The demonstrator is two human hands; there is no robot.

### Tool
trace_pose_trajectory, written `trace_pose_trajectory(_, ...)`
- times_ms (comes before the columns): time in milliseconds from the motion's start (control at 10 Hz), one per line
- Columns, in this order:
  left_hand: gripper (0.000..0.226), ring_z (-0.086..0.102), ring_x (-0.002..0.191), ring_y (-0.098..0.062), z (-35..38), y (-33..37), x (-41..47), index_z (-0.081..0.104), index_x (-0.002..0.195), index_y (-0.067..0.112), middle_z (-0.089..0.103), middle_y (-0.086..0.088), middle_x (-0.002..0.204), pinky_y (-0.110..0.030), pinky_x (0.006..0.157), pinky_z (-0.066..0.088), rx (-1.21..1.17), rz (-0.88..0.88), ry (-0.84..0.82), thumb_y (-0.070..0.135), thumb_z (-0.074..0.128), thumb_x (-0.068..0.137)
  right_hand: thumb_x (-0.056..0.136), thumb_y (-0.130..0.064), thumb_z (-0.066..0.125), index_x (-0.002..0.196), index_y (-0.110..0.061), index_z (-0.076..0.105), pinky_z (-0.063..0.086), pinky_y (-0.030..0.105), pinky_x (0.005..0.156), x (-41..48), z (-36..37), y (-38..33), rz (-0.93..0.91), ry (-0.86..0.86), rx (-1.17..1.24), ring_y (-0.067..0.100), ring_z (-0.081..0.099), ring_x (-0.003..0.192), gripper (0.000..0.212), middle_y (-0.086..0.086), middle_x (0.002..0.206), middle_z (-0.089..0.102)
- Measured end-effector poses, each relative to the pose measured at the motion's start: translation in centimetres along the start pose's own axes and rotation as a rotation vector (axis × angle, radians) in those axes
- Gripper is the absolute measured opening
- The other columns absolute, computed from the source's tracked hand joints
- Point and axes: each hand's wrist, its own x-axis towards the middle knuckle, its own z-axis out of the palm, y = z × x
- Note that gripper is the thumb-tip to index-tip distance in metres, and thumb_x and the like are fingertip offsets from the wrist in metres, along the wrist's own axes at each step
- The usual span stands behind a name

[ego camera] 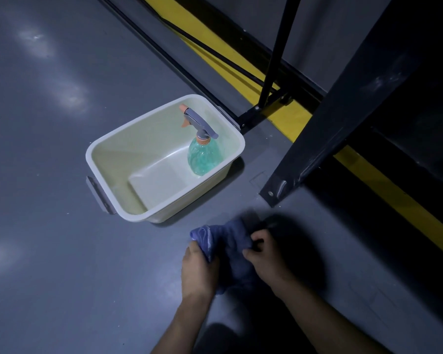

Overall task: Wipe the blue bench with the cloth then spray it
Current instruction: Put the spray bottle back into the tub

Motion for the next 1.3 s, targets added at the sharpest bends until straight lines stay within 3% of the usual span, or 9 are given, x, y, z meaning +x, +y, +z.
trace_pose_trajectory(100, 0.021, 0.056, 0.073, -0.029, -1.1, 0.7, -0.9, 0.04, 0.075, 0.026, 0.056, 0.0, 0.078, -0.025, 0.062, 0.035, -0.116, 0.099, 0.02, 0.017, 0.057, 0.081, 0.079, 0.002, 0.06, 0.107, -0.018, 0.048, 0.049, 0.03, 0.083, -1.6, -1.3, -1.8, -0.143, -0.009, -0.055, 0.024, 0.06, 0.092, 0.037, 0.004, 0.096, 0.059)
trace_pose_trajectory(200, 0.03, 0.048, 0.058, -0.014, -3.5, 1.9, -1.8, 0.035, 0.068, 0.026, 0.049, 0.012, 0.065, -0.019, 0.049, 0.031, -0.145, 0.229, 0.069, 0.013, 0.059, 0.079, 0.081, 0.0, 0.059, 0.093, -0.029, 0.054, 0.04, 0.002, 0.069, -3.3, -2.3, -4.2, -0.283, -0.048, -0.117, 0.009, 0.057, 0.086, 0.032, -0.007, 0.093, 0.059)
trace_pose_trajectory(400, 0.032, 0.051, 0.062, 0.014, -12.4, 6.7, -2.2, 0.035, 0.067, 0.033, 0.046, 0.013, 0.067, 0.0, 0.054, 0.037, -0.181, 0.538, 0.307, 0.018, 0.062, 0.076, 0.083, -0.012, 0.063, 0.088, -0.033, 0.057, 0.049, 0.025, 0.077, -6.1, -2.4, -10.9, -0.51, -0.022, 0.132, 0.008, 0.061, 0.082, 0.022, -0.006, 0.089, 0.066)
trace_pose_trajectory(500, 0.029, 0.035, 0.057, -0.008, -16.9, 8.7, -0.1, 0.033, 0.068, 0.032, 0.037, 0.006, 0.065, -0.018, 0.051, 0.031, -0.103, 0.721, 0.473, 0.016, 0.057, 0.071, 0.086, -0.008, 0.056, 0.108, -0.017, 0.062, 0.04, 0.009, 0.06, -5.6, -0.7, -14.2, -0.66, -0.021, 0.196, -0.005, 0.051, 0.056, 0.024, -0.019, 0.063, 0.056)
trace_pose_trajectory(600, 0.019, 0.037, 0.074, -0.021, -19.5, 9.4, 4.3, 0.05, 0.086, 0.008, 0.044, -0.016, 0.083, -0.024, 0.058, 0.021, 0.067, 0.81, 0.555, 0.002, 0.063, 0.072, 0.089, 0.002, 0.047, 0.126, -0.009, 0.055, 0.046, 0.024, 0.078, -4.1, 1.7, -16.9, -0.677, -0.059, 0.089, -0.002, 0.059, 0.076, 0.039, -0.014, 0.084, 0.064)
trace_pose_trajectory(700, 0.022, 0.051, 0.088, -0.038, -19.9, 9.4, 9.7, 0.052, 0.097, -0.001, 0.048, -0.026, 0.103, -0.039, 0.075, 0.039, 0.297, 0.743, 0.437, 0.006, 0.063, 0.079, 0.088, 0.003, 0.042, 0.139, -0.007, 0.04, 0.037, 0.045, 0.102, -2.0, 4.5, -18.4, -0.651, -0.174, -0.255, 0.037, 0.05, 0.12, 0.052, 0.022, 0.127, 0.056)
trace_pose_trajectory(1100, 0.024, 0.055, 0.105, -0.044, -15.1, 8.0, 16.8, 0.052, 0.109, 0.001, 0.047, -0.024, 0.117, -0.046, 0.086, 0.045, 0.784, 0.479, -0.003, 0.011, 0.055, 0.088, 0.095, -0.041, 0.04, 0.123, -0.018, 0.058, 0.035, 0.039, 0.099, 2.8, 11.2, -19.3, -0.349, -0.37, -1.004, 0.028, 0.047, 0.128, 0.04, 0.005, 0.136, 0.055)
trace_pose_trajectory(1200, 0.026, 0.053, 0.111, -0.043, -14.0, 7.8, 17.1, 0.049, 0.117, -0.001, 0.046, -0.024, 0.123, -0.048, 0.092, 0.045, 0.808, 0.426, -0.034, 0.006, 0.047, 0.091, 0.093, -0.026, 0.045, 0.091, -0.013, 0.06, 0.04, 0.042, 0.091, 3.5, 11.8, -19.4, -0.43, -0.469, -1.009, 0.032, 0.053, 0.121, 0.02, 0.013, 0.122, 0.063)
trace_pose_trajectory(1300, 0.03, 0.052, 0.115, -0.041, -13.6, 7.4, 17.2, 0.045, 0.121, 0.001, 0.045, -0.022, 0.126, -0.048, 0.094, 0.043, 0.812, 0.391, -0.028, 0.006, 0.045, 0.091, 0.096, -0.03, 0.034, 0.084, -0.011, 0.06, 0.038, 0.025, 0.081, 3.0, 12.5, -20.6, -0.056, -0.424, 0.16, 0.025, 0.055, 0.113, 0.034, 0.009, 0.09, 0.072)
